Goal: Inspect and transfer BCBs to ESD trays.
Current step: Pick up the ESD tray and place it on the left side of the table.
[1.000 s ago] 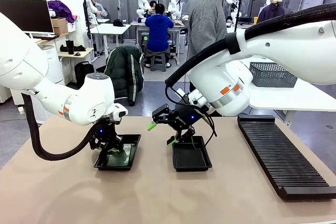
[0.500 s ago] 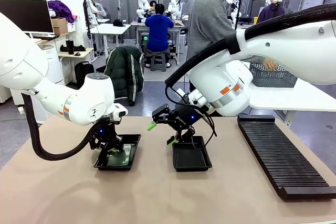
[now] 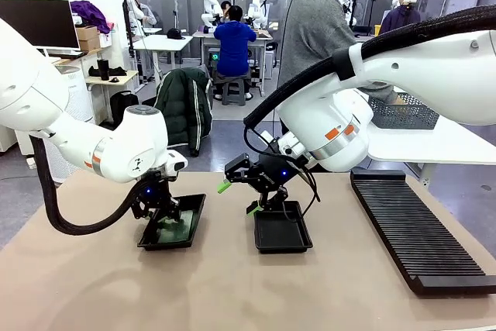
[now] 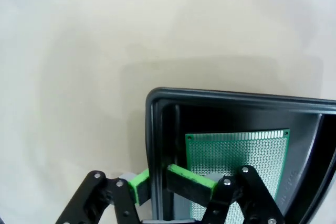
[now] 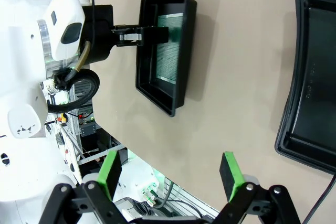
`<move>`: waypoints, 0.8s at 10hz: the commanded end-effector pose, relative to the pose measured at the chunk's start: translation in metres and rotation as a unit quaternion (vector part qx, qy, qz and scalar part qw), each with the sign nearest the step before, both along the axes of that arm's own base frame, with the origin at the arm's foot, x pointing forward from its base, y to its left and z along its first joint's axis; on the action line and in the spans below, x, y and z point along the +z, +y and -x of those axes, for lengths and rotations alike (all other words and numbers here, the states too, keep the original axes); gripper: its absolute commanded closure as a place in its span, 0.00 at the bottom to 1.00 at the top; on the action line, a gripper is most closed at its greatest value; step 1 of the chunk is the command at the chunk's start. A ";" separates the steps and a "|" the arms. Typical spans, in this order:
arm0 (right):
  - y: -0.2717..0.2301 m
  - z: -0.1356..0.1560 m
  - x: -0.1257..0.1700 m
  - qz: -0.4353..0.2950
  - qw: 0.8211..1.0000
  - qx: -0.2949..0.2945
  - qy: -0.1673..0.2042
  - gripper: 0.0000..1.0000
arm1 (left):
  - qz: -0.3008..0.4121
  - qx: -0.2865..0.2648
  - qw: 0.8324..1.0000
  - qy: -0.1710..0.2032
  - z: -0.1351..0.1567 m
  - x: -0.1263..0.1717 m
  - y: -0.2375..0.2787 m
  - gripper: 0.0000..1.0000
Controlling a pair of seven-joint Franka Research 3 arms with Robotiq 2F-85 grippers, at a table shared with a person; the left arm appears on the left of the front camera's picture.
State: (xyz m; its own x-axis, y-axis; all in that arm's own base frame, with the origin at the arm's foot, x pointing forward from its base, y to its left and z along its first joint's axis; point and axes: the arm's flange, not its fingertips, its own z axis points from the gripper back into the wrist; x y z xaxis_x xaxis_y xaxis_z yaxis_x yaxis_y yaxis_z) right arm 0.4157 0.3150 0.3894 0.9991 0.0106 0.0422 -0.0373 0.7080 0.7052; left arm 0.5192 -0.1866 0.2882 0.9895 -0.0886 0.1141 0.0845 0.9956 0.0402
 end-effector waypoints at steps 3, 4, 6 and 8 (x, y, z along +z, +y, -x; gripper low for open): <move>0.001 0.000 -0.001 0.003 1.000 -0.005 0.001 0.00 | -0.017 0.019 1.000 0.003 0.001 0.013 0.001 1.00; 0.001 0.000 -0.001 0.003 1.000 -0.005 0.001 0.00 | -0.020 0.019 1.000 0.007 0.000 0.012 -0.001 1.00; 0.001 0.000 -0.001 0.003 1.000 -0.005 0.001 0.00 | -0.022 0.017 1.000 0.007 -0.001 0.015 -0.004 1.00; 0.001 0.000 -0.001 0.003 1.000 -0.005 0.001 0.00 | -0.035 0.013 0.999 0.014 -0.003 0.010 -0.009 1.00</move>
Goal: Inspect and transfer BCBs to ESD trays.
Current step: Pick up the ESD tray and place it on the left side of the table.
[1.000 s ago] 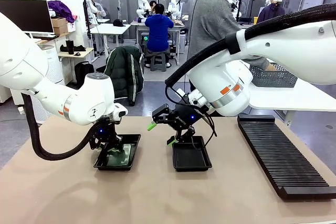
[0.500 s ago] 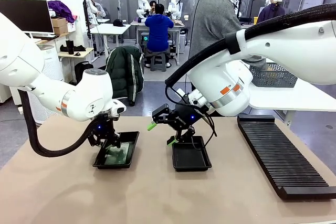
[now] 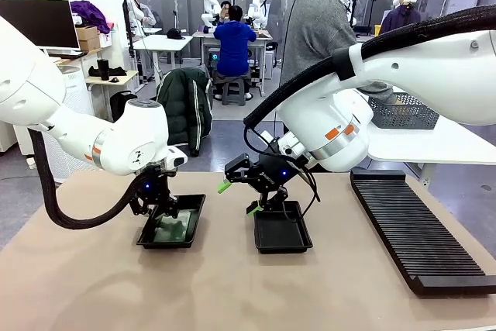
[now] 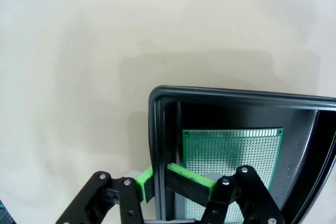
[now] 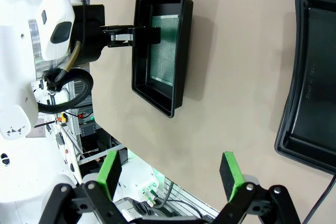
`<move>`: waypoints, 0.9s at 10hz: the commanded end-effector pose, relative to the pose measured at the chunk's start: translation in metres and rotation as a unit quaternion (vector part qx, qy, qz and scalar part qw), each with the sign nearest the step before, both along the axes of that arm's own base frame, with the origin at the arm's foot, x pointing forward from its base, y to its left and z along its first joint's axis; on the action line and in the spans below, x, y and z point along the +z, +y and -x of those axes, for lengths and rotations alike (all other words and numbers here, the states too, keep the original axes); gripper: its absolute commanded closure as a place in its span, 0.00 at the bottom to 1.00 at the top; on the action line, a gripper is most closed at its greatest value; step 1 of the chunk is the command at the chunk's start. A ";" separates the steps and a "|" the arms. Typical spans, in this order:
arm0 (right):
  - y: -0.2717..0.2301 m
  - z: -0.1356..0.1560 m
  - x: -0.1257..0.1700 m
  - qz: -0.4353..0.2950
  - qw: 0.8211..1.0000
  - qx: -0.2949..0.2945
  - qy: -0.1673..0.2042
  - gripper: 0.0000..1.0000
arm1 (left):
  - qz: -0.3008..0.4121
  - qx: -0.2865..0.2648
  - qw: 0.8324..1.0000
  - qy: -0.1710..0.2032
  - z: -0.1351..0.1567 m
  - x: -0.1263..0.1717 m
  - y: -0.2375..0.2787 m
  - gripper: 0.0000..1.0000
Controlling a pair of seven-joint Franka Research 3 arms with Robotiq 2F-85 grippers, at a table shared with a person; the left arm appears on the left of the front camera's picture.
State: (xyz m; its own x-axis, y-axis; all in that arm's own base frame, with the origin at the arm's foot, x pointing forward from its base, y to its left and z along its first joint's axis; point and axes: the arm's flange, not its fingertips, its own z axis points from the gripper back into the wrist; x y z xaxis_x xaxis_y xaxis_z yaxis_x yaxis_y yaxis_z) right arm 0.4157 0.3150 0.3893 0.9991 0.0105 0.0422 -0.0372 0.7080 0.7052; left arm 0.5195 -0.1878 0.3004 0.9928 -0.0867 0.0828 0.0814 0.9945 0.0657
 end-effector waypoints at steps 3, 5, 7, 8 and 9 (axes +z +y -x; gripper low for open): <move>0.001 0.000 -0.001 0.003 1.000 -0.005 0.001 0.00 | -0.028 0.030 0.999 0.006 -0.003 -0.007 -0.013 0.81; 0.001 0.000 -0.001 0.003 1.000 -0.005 0.001 0.00 | -0.028 0.035 0.999 0.000 -0.001 -0.007 -0.012 0.81; 0.001 0.000 -0.001 0.003 1.000 -0.005 0.001 0.00 | -0.026 0.036 0.999 -0.003 0.003 -0.005 -0.008 0.81; 0.001 0.000 -0.001 0.003 1.000 -0.005 0.001 0.00 | -0.027 0.034 0.999 -0.003 0.005 -0.003 -0.007 0.81; 0.001 0.000 -0.001 0.003 1.000 -0.005 0.001 0.00 | -0.030 0.033 0.999 -0.001 0.005 -0.002 -0.007 0.81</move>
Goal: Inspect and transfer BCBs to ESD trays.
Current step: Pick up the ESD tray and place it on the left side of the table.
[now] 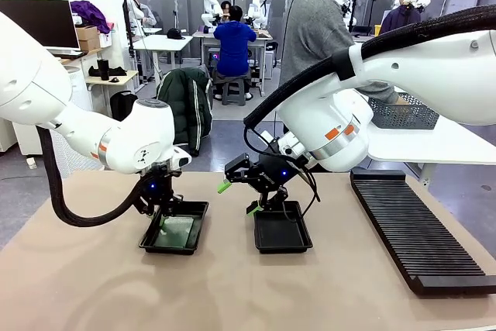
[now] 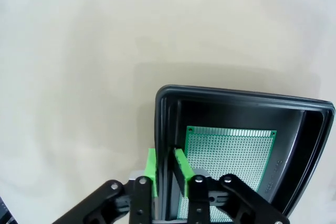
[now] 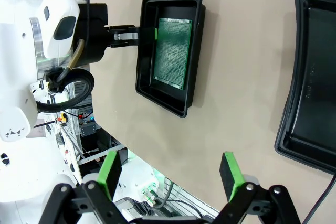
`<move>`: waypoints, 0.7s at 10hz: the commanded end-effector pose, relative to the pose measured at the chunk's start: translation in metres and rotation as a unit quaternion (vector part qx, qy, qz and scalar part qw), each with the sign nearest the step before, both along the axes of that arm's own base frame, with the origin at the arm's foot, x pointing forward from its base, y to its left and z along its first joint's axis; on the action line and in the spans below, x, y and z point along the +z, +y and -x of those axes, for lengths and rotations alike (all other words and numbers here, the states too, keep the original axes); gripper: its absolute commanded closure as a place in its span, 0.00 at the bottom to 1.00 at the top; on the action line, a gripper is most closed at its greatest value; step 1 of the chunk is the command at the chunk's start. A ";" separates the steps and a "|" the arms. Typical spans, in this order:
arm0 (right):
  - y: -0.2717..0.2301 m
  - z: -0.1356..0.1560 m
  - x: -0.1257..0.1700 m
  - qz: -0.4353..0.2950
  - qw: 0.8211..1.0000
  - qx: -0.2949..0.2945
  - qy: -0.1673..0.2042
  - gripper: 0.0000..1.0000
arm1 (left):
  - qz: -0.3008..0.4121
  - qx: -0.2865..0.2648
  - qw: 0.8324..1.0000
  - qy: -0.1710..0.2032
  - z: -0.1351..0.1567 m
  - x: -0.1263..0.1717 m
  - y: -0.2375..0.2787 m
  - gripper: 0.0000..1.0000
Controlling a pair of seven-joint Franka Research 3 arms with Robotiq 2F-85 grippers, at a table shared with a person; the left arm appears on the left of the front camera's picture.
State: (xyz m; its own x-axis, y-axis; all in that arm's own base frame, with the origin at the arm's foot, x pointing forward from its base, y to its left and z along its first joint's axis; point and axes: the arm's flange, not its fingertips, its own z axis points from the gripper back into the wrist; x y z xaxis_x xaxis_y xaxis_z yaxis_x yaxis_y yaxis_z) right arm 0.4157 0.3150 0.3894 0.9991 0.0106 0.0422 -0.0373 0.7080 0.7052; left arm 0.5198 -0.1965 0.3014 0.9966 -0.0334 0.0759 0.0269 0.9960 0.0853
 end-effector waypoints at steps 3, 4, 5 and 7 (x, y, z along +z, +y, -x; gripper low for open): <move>0.001 0.000 -0.001 0.003 1.000 -0.005 0.001 0.00 | -0.012 0.013 1.000 0.003 0.005 0.000 0.004 0.61; 0.001 0.000 -0.001 0.003 1.000 -0.005 0.001 0.00 | -0.015 0.010 1.000 0.005 0.004 0.000 0.004 0.61; 0.001 0.000 -0.001 0.003 1.000 -0.005 0.001 0.00 | -0.012 -0.002 1.000 0.011 0.003 0.001 0.006 0.61; 0.001 0.000 -0.001 0.003 1.000 -0.005 0.001 0.00 | 0.002 -0.017 1.000 0.017 0.002 0.002 0.010 0.61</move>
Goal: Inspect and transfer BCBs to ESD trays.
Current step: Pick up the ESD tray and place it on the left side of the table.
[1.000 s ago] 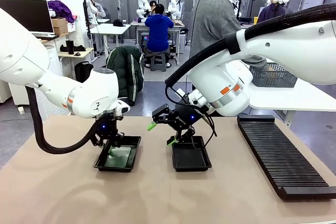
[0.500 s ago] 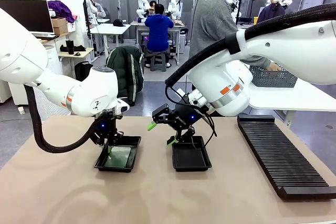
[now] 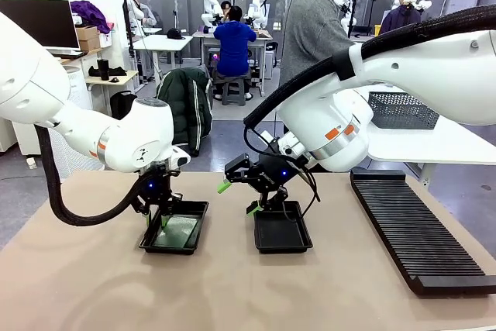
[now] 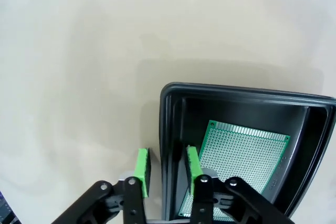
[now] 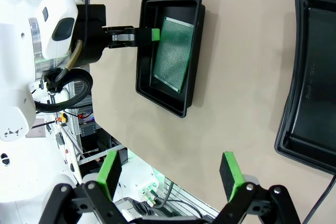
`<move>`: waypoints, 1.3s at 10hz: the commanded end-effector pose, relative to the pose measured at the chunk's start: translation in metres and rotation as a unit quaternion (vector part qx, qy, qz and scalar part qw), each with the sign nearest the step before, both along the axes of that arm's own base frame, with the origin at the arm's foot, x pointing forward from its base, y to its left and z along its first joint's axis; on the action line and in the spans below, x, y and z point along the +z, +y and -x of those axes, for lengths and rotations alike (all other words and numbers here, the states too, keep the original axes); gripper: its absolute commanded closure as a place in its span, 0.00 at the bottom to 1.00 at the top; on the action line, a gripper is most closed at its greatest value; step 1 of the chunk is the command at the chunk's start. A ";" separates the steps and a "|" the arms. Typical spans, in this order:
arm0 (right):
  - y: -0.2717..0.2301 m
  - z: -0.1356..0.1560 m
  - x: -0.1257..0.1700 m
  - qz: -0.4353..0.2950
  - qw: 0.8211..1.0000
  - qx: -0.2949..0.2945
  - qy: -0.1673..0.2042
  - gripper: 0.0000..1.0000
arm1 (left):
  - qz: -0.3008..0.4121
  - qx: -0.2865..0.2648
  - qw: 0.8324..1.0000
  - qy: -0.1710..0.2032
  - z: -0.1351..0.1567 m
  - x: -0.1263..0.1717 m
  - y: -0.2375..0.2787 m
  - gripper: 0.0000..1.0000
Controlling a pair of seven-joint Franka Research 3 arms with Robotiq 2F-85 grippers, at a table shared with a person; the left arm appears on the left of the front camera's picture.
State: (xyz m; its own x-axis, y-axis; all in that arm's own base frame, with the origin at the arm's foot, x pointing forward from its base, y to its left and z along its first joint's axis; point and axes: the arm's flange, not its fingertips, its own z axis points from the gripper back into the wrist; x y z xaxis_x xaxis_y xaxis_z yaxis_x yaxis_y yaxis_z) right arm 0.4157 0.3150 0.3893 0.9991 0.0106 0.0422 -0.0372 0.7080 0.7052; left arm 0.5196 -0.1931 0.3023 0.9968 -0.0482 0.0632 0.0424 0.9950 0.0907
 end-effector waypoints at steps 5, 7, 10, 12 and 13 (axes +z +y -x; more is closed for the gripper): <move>0.001 0.000 -0.001 0.003 1.000 -0.005 0.001 0.00 | 0.039 -0.033 0.998 0.022 -0.001 0.011 0.023 0.61; 0.001 0.000 -0.001 0.003 1.000 -0.005 0.001 0.00 | 0.033 -0.043 0.998 0.030 -0.001 0.010 0.019 0.61; 0.001 0.000 -0.001 0.003 1.000 -0.005 0.001 0.00 | 0.021 -0.042 0.998 0.031 -0.002 0.008 0.017 0.71; 0.001 0.000 -0.001 0.003 1.000 -0.005 0.001 0.00 | 0.022 -0.043 0.998 0.026 -0.001 0.007 0.017 0.87; 0.001 0.000 -0.001 0.003 1.000 -0.005 0.001 0.00 | 0.022 -0.044 0.998 0.025 -0.001 0.008 0.016 1.00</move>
State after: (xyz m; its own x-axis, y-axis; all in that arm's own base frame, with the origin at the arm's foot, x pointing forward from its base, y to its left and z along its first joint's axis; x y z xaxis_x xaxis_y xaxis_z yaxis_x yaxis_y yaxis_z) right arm 0.4157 0.3150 0.3894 0.9991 0.0105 0.0422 -0.0372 0.7080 0.7052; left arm 0.5212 -0.1772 0.3095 0.9927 -0.1199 0.0130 0.1195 0.9923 0.0317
